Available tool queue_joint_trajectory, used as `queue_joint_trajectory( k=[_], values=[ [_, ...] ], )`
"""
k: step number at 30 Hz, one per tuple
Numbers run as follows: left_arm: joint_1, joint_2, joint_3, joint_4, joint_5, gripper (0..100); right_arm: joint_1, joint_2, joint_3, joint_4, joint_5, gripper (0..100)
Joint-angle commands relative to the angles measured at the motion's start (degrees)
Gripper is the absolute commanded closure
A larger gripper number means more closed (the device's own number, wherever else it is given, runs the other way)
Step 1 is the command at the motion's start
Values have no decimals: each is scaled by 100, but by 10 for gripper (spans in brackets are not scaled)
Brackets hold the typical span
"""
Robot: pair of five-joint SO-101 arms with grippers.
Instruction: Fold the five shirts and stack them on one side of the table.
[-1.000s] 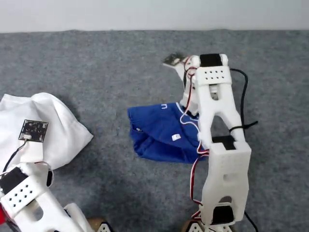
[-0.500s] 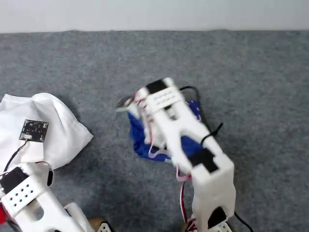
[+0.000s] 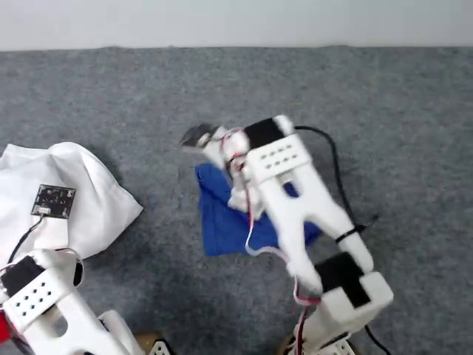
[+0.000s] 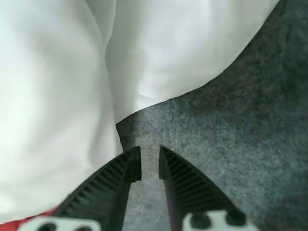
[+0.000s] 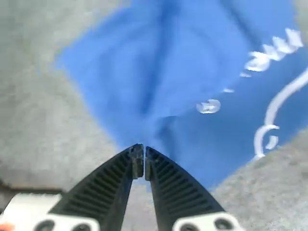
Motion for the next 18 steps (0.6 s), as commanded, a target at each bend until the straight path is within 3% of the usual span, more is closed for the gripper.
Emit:
queue_joint_trajectory(
  k=[1, 12, 18],
  values=[
    [9, -97, 180, -273, -44, 928, 444, 409, -589, -365, -53, 986],
    [0, -97, 215, -396, -44, 928, 822, 2633, -2400, -831, -44, 987],
    [0, -97, 31, -396, -44, 928, -40, 2993, -2954, 479, -26, 988]
  ],
)
